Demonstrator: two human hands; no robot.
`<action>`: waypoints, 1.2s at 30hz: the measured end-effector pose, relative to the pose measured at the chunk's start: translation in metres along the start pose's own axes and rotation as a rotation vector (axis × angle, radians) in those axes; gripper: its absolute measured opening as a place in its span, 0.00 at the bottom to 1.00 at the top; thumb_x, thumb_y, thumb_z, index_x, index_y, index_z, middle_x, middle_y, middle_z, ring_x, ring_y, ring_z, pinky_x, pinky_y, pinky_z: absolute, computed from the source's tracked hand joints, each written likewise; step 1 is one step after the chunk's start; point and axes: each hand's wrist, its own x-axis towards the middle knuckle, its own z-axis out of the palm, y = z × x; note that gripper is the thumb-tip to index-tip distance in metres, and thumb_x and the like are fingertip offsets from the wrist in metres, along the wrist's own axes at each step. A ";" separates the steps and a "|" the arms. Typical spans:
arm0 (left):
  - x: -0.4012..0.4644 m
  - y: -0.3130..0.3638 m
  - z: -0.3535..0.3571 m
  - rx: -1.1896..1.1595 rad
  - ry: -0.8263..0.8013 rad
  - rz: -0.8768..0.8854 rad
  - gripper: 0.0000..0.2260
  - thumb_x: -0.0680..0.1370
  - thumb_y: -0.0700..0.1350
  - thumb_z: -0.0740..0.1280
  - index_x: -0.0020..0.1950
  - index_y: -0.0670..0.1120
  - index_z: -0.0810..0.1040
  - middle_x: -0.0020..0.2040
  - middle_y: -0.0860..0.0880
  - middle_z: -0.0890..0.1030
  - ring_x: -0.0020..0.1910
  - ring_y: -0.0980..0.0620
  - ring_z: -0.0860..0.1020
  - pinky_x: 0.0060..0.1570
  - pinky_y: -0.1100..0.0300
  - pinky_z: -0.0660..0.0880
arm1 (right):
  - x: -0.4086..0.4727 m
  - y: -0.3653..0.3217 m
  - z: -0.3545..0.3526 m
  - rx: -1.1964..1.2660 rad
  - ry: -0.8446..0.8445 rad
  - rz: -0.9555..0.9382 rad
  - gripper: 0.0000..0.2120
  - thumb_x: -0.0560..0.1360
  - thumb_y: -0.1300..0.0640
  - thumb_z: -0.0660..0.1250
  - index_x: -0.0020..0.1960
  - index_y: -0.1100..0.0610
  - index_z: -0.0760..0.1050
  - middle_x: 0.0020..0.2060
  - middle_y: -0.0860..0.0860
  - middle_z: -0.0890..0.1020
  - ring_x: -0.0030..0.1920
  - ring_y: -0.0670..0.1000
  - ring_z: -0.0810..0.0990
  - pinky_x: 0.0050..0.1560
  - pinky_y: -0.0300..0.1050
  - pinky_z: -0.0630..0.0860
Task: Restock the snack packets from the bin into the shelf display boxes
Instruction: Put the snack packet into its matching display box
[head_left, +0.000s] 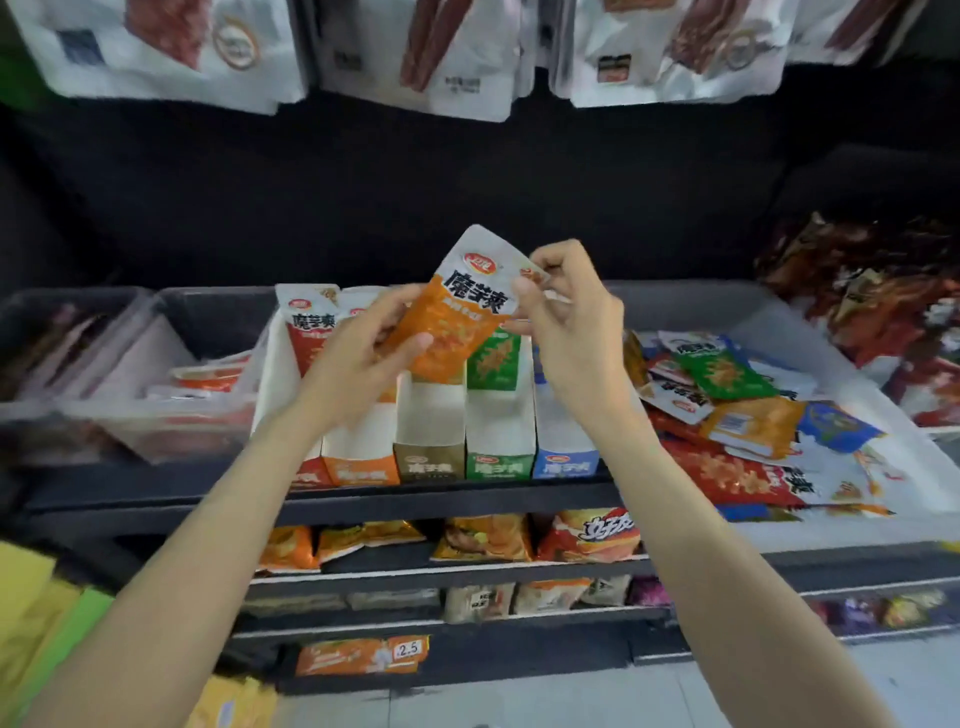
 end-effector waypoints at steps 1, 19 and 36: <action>-0.001 -0.011 -0.008 0.019 0.053 -0.008 0.16 0.79 0.44 0.64 0.65 0.54 0.69 0.55 0.60 0.76 0.54 0.66 0.76 0.49 0.71 0.74 | 0.005 0.002 0.016 -0.006 -0.013 -0.015 0.03 0.80 0.60 0.61 0.52 0.55 0.68 0.36 0.42 0.75 0.36 0.46 0.80 0.39 0.47 0.82; 0.002 -0.088 -0.031 0.599 0.351 -0.246 0.26 0.73 0.47 0.73 0.69 0.48 0.70 0.62 0.46 0.77 0.55 0.47 0.78 0.56 0.47 0.77 | 0.056 0.044 0.132 -0.738 -0.258 -0.276 0.05 0.78 0.56 0.61 0.52 0.55 0.73 0.42 0.51 0.80 0.42 0.56 0.80 0.40 0.52 0.78; 0.008 0.032 0.020 0.104 0.098 0.287 0.07 0.79 0.43 0.64 0.56 0.48 0.78 0.48 0.58 0.80 0.48 0.64 0.78 0.47 0.72 0.72 | -0.005 -0.006 -0.013 -0.350 -0.288 0.041 0.07 0.76 0.60 0.66 0.52 0.54 0.79 0.43 0.46 0.83 0.44 0.42 0.81 0.48 0.34 0.76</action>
